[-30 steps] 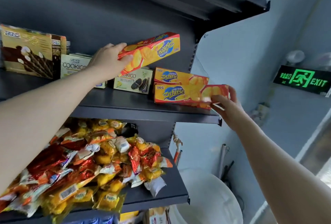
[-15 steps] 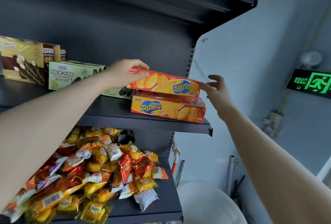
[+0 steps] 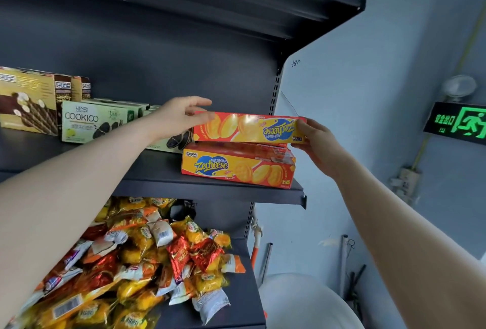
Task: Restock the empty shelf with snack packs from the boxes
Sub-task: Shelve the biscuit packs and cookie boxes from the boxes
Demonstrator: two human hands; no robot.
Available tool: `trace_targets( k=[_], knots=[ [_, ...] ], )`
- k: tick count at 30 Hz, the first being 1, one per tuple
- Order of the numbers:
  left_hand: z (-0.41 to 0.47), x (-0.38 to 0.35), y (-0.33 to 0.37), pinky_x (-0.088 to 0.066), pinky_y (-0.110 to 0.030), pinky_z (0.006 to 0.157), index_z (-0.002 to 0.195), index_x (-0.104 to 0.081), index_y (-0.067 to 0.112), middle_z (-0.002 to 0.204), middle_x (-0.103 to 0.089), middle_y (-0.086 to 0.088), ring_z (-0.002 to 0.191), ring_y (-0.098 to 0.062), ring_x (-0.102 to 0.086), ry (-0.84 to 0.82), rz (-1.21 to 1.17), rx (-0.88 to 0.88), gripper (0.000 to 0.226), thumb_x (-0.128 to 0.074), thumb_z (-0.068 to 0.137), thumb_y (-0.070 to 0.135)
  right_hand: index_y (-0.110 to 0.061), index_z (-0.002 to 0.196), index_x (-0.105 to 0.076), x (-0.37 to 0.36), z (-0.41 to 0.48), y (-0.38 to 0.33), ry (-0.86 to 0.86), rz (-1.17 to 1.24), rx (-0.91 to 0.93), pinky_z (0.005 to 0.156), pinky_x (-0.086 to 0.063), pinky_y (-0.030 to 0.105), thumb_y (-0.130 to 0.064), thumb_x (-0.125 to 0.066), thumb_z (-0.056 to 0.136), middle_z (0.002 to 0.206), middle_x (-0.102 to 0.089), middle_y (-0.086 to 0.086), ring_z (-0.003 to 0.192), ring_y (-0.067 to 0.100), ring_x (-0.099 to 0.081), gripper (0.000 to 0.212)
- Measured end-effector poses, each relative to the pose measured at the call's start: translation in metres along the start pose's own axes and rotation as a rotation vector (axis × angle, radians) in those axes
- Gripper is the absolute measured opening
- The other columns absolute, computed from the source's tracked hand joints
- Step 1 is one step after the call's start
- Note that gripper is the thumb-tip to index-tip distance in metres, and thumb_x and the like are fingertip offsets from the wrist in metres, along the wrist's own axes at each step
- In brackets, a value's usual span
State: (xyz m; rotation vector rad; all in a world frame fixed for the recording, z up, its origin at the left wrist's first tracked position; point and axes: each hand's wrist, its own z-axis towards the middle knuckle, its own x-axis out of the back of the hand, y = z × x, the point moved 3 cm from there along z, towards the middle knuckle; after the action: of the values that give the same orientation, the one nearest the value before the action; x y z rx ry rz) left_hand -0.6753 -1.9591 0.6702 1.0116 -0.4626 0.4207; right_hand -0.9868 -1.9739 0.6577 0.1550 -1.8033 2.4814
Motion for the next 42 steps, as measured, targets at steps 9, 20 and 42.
trace_targets(
  k=[9,20,42],
  knots=[
    [0.013,-0.031,0.028,-0.05,-0.031,0.1,0.134,-0.058,0.022,0.123,-0.067,0.006,0.107,-0.007,-0.065,-0.112,-0.026,-0.036,0.042,-0.062,0.095,0.035,0.002,0.127,-0.055,-0.04,0.005,-0.029,-0.09,0.263,0.029,0.088,-0.057,0.03,-0.018,-0.061,0.098,0.108,-0.07,0.01,0.096,0.019,-0.07,0.036],
    [0.019,0.018,0.013,-0.046,-0.024,0.076,0.147,-0.035,0.024,0.121,-0.056,0.004,0.096,-0.014,-0.063,0.358,0.195,-0.015,0.069,-0.071,0.089,0.02,-0.025,0.143,-0.05,-0.053,0.013,-0.074,-0.114,-0.911,0.433,0.07,-0.039,0.014,-0.032,-0.062,0.097,0.097,-0.061,-0.009,0.082,0.009,-0.058,0.048],
    [-0.017,0.018,-0.021,-0.05,-0.03,0.085,0.124,-0.064,0.027,0.107,-0.068,0.008,0.09,-0.011,-0.064,0.218,0.508,-0.002,0.036,-0.064,0.092,0.011,-0.026,0.127,-0.065,-0.104,0.018,-0.037,-0.127,-1.309,0.62,0.088,-0.052,0.039,-0.022,-0.063,0.094,0.127,-0.065,0.002,0.113,0.029,-0.059,0.033]
  ],
)
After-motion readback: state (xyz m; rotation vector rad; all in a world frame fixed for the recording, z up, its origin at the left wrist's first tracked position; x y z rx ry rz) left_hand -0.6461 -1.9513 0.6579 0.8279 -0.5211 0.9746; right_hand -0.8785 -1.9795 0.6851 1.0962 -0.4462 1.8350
